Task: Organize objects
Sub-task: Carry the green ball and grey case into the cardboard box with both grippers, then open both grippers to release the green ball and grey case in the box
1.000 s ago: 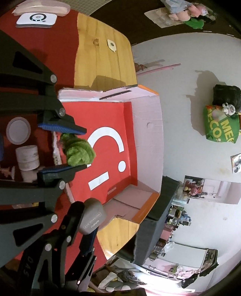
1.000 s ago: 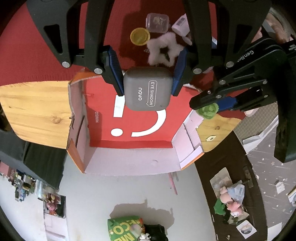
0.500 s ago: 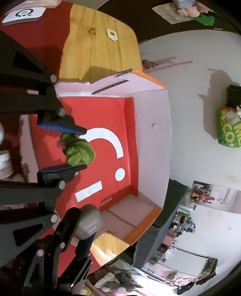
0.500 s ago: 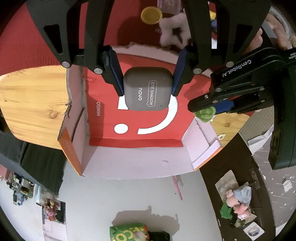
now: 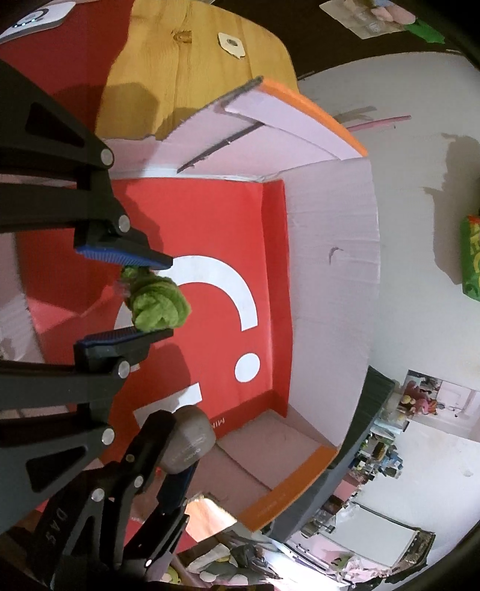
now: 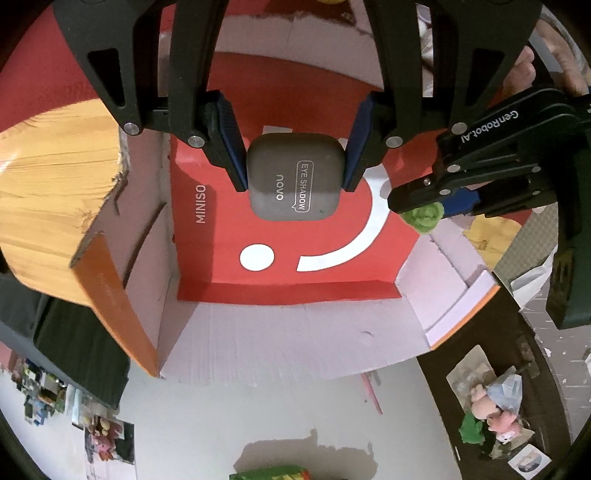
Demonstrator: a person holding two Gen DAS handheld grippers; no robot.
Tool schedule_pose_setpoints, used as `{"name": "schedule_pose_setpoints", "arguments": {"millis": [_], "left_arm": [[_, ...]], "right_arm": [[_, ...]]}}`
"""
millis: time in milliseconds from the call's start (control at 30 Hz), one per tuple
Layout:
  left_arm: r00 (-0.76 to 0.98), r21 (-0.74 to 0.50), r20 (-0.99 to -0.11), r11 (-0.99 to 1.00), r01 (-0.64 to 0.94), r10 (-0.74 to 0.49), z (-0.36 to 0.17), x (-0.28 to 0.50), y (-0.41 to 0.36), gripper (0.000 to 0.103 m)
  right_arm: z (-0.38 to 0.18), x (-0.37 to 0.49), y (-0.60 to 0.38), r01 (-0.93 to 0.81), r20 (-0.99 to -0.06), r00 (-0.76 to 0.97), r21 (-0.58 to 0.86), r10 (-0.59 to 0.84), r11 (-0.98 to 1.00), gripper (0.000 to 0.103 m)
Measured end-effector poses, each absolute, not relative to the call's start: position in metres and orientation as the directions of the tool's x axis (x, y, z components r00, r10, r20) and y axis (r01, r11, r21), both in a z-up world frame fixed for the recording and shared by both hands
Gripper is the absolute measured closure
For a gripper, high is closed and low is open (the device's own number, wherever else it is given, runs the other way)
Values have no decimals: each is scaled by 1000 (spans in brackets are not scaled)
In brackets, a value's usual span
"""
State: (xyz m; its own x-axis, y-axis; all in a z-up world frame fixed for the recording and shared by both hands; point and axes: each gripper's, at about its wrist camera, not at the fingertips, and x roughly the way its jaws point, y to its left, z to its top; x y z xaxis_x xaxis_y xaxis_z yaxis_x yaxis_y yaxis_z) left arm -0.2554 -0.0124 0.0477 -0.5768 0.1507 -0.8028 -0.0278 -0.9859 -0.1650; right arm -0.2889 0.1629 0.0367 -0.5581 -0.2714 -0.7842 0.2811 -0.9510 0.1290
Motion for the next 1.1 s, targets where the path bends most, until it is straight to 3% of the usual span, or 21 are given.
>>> {"name": "schedule_pose_setpoints", "arguments": {"millis": [1100], "left_arm": [[-526, -189, -835, -982, -7, 165, 28, -270, -22, 70]], "right_arm": [[15, -303, 175, 257, -838, -497, 106, -225, -961, 53]]}}
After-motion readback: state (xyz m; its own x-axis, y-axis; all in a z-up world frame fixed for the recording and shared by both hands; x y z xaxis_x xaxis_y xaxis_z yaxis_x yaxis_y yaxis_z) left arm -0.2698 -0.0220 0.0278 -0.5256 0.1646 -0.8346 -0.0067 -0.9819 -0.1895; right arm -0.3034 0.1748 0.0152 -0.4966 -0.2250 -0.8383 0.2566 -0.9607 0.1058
